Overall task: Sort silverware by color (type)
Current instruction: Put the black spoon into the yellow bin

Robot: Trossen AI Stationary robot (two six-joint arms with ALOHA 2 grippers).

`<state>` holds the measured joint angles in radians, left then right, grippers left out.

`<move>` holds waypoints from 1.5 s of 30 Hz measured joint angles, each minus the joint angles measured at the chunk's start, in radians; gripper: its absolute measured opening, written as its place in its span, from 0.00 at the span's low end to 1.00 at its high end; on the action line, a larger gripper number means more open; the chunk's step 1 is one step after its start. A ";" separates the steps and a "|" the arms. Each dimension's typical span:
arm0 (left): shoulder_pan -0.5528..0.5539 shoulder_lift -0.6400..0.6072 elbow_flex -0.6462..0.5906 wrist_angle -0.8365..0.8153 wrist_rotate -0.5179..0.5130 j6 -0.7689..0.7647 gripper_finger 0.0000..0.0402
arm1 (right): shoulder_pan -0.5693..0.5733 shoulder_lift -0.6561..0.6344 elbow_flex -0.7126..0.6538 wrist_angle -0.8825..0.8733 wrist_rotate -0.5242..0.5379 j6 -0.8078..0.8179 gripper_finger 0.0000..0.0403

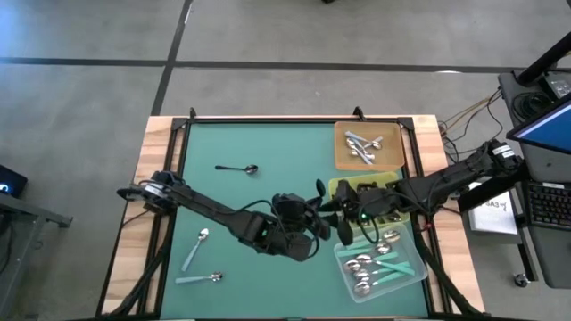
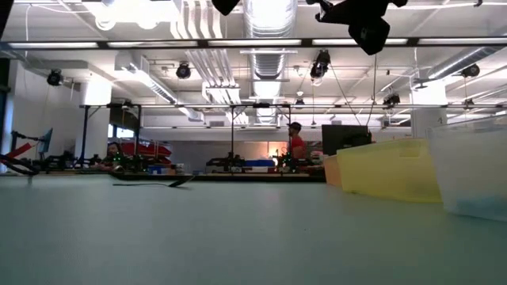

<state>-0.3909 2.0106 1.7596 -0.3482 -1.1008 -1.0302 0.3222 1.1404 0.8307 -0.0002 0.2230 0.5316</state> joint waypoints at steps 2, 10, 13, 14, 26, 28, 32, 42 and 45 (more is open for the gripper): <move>0.002 0.000 0.001 0.007 0.002 0.001 0.00 | -0.003 0.000 0.000 0.005 0.021 -0.025 0.38; 0.004 0.000 0.000 0.066 0.011 0.015 0.00 | -0.028 0.000 0.000 0.020 0.039 -0.072 0.36; 0.007 0.000 0.000 0.080 0.010 0.028 0.00 | -0.033 0.000 0.000 0.030 0.039 -0.081 0.30; 0.008 0.000 0.000 0.083 0.010 0.028 0.00 | -0.034 0.000 0.000 0.033 0.039 -0.084 0.27; 0.009 -0.003 0.002 0.087 0.058 0.176 0.03 | -0.045 -0.015 0.000 -0.021 0.036 -0.192 0.02; 0.009 -0.003 0.012 0.083 0.073 0.238 0.06 | -0.055 -0.031 0.006 -0.075 0.036 -0.193 0.02; 0.008 -0.004 0.055 0.031 0.096 0.334 0.11 | -0.069 -0.062 0.061 -0.246 0.039 -0.192 0.02; 0.004 -0.006 0.207 -0.761 0.333 0.108 0.18 | -0.011 -0.071 0.147 -0.827 -0.194 0.004 0.02; 0.004 -0.003 0.208 -0.988 0.356 -0.010 0.19 | 0.025 -0.071 0.112 -0.878 -0.198 0.041 0.02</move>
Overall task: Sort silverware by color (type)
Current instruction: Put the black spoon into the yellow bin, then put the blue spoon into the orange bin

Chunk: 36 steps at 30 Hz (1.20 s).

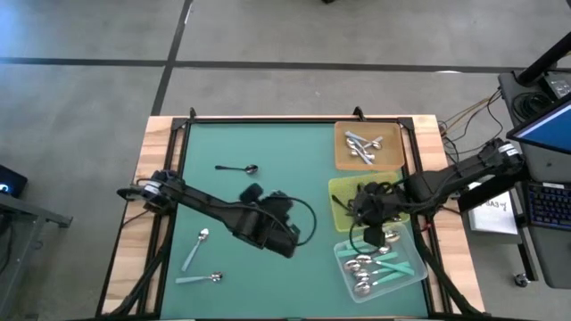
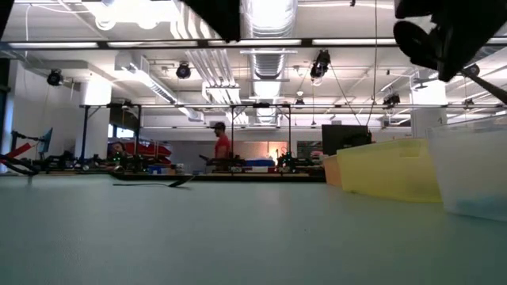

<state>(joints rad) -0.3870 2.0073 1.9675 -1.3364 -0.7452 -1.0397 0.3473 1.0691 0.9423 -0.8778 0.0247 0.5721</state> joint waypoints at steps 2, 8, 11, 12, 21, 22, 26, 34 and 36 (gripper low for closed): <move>0.000 0.000 -0.006 -0.114 0.005 -0.057 0.19 | 0.012 0.001 -0.020 -0.008 0.011 -0.003 0.02; 0.004 -0.004 -0.071 -0.229 0.070 -0.092 0.19 | 0.014 0.001 -0.063 -0.042 0.126 -0.092 0.02; 0.009 -0.005 -0.117 -0.229 0.120 -0.089 0.19 | 0.007 0.000 -0.087 -0.059 0.173 -0.152 0.02; 0.011 -0.006 -0.134 -0.231 0.138 -0.088 0.19 | 0.005 0.001 -0.098 -0.063 0.185 -0.175 0.02; 0.059 -0.013 -0.321 -0.234 0.361 0.027 0.19 | 0.003 0.000 -0.126 -0.073 0.203 -0.201 0.06; 0.068 -0.017 -0.347 -0.233 0.382 0.041 0.19 | 0.003 0.000 -0.126 -0.085 0.202 -0.199 0.08; 0.085 -0.050 -0.457 -0.226 0.494 0.041 0.19 | 0.003 0.000 -0.124 -0.114 0.203 -0.192 0.19; -0.032 -0.178 -0.658 -0.161 0.776 -0.207 0.19 | 0.003 0.000 -0.124 -0.121 0.204 -0.164 0.40; -0.082 -0.219 -0.702 -0.097 0.837 -0.299 0.19 | 0.003 0.000 -0.124 -0.120 0.204 -0.164 0.43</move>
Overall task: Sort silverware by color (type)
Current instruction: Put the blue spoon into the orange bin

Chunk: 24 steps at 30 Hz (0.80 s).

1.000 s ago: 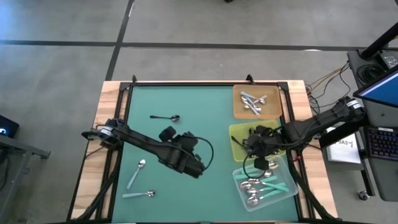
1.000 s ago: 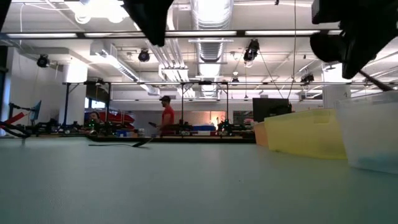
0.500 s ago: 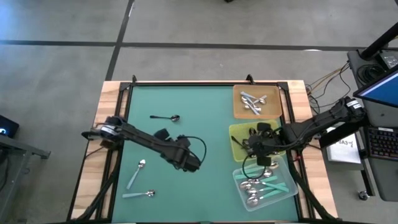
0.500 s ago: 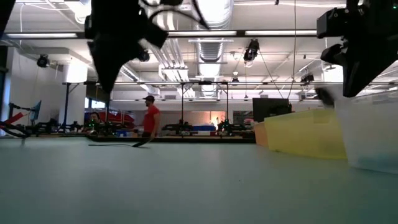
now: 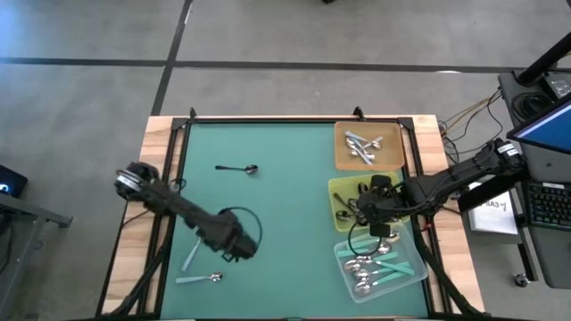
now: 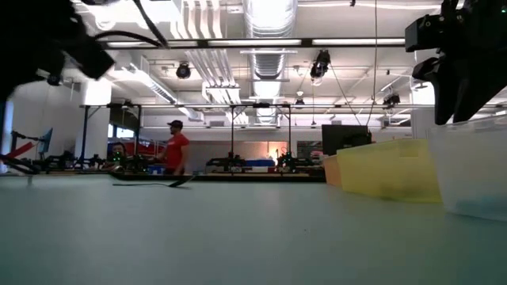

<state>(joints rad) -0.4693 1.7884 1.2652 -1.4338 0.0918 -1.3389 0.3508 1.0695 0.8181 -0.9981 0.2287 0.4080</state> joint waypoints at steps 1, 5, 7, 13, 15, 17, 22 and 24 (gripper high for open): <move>-0.024 -0.020 -0.022 0.035 0.022 -0.053 0.19 | 0.000 0.000 0.000 0.000 0.000 0.000 0.44; -0.105 -0.085 -0.102 0.160 0.040 -0.257 0.19 | 0.000 0.000 0.000 0.000 0.000 -0.013 0.46; -0.134 -0.104 -0.136 0.184 0.041 -0.321 0.19 | 0.000 0.000 0.000 0.000 0.000 -0.013 0.46; -0.171 -0.123 -0.240 0.217 0.097 -0.395 0.19 | 0.000 0.000 0.000 0.001 0.000 -0.014 0.45; -0.171 -0.124 -0.275 0.262 0.115 -0.399 0.19 | 0.000 0.000 0.000 0.001 0.000 -0.014 0.45; -0.171 -0.124 -0.308 0.310 0.130 -0.399 0.19 | 0.000 0.000 0.000 0.002 0.000 -0.008 0.44; -0.171 -0.123 -0.404 0.397 0.172 -0.410 0.19 | 0.000 0.000 0.000 0.002 0.000 -0.003 0.44; -0.171 -0.123 -0.443 0.433 0.193 -0.410 0.19 | 0.000 0.000 0.000 0.004 0.000 -0.001 0.45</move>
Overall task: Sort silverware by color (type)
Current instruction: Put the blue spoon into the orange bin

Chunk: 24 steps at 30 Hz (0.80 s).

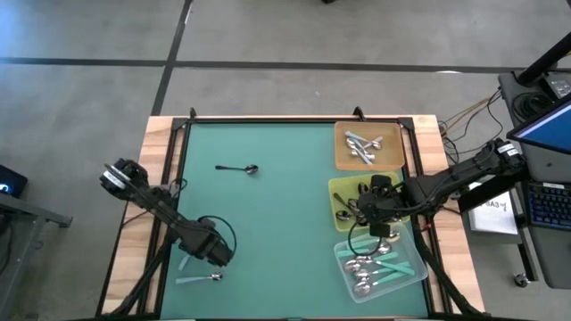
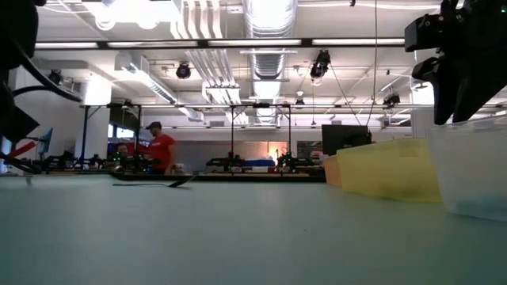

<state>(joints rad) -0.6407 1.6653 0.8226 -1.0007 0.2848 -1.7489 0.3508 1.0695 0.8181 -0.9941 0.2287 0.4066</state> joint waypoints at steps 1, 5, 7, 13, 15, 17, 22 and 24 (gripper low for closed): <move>0.001 -0.002 -0.017 0.018 0.012 0.000 0.19 | 0.000 0.000 0.000 0.001 0.000 0.002 0.45; 0.003 -0.011 -0.079 0.093 0.050 0.001 0.19 | 0.000 0.000 0.000 0.003 0.000 0.022 0.44; 0.005 -0.011 -0.091 0.114 0.067 0.005 0.18 | 0.000 0.000 0.000 0.004 0.000 0.039 0.43; 0.004 -0.011 -0.080 0.113 0.024 0.019 0.07 | 0.000 0.000 0.000 0.004 0.000 0.053 0.42; 0.003 -0.012 -0.066 0.096 -0.012 0.012 0.04 | 0.000 0.000 0.000 0.004 0.000 0.054 0.42; 0.005 -0.012 -0.044 0.076 -0.051 0.010 0.05 | 0.000 0.000 0.000 0.004 0.000 0.054 0.42; 0.025 -0.015 0.022 0.032 -0.219 0.016 0.06 | 0.000 0.000 0.005 0.004 0.008 0.085 0.42; 0.039 -0.018 0.055 0.052 -0.321 0.006 0.04 | -0.001 0.000 0.008 0.010 0.010 0.115 0.41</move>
<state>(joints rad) -0.6021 1.6469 0.8779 -0.9486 -0.0366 -1.7427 0.3496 1.0691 0.8263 -0.9840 0.2388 0.5215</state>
